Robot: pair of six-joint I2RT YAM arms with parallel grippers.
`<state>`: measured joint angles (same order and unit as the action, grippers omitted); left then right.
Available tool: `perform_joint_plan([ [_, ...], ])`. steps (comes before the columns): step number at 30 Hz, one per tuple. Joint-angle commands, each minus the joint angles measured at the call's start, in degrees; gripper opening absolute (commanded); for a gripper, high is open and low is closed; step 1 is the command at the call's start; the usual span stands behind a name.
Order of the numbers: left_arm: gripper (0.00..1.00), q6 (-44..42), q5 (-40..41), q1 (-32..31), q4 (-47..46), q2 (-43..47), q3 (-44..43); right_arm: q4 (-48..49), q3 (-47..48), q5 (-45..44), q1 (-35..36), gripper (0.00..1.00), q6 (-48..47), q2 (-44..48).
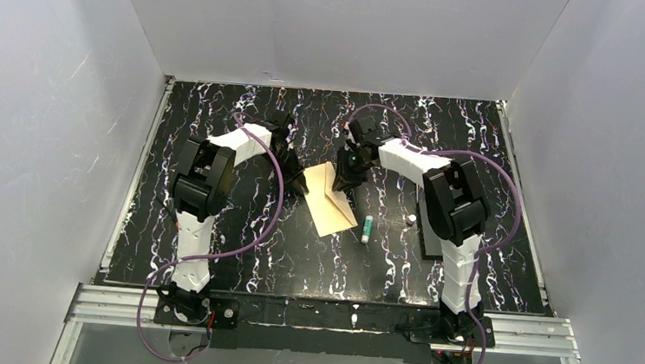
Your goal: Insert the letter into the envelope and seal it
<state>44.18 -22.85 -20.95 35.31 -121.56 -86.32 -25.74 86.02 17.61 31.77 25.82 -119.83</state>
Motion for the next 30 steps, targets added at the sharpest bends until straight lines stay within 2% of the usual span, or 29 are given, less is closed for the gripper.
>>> perform_joint_plan([
  [1,0.17,-0.18,2.38,-0.63,0.83,-2.68,0.20,-7.24,4.77,-11.99,4.15,0.29,-5.22,-1.82],
  [7,0.17,-1.20,2.54,-0.58,0.77,-1.56,-0.34,-11.77,4.65,-29.59,10.52,0.37,-7.72,-2.68],
  [9,0.17,-2.09,2.70,-0.44,1.20,-0.81,-0.92,-11.38,2.90,-32.94,12.45,0.39,-7.88,-2.96],
  [13,0.17,-4.21,0.94,1.27,1.59,1.78,-2.35,-10.68,-0.10,-35.57,13.93,0.43,-7.37,-3.87],
  [17,0.17,-5.20,-4.81,3.43,-0.49,2.85,-4.63,-9.17,-4.38,-37.01,14.65,0.45,-7.91,-4.23],
  [22,0.15,-4.11,-13.29,4.24,-6.00,0.11,-7.43,-5.26,-10.43,-36.46,15.08,0.47,-9.27,-3.13],
  [24,0.12,-3.14,-17.47,4.13,-10.52,-1.10,-6.99,-3.87,-11.63,-34.71,15.08,0.44,-9.53,-3.01],
  [27,0.11,-2.85,-18.53,3.76,-14.40,-2.24,-4.62,-3.10,-12.44,-32.67,15.08,0.26,-9.19,-2.94],
  [30,0.10,-2.87,-18.12,2.89,-15.67,-3.31,-1.78,-2.62,-13.26,-32.68,15.21,0.21,-8.65,-2.43],
])
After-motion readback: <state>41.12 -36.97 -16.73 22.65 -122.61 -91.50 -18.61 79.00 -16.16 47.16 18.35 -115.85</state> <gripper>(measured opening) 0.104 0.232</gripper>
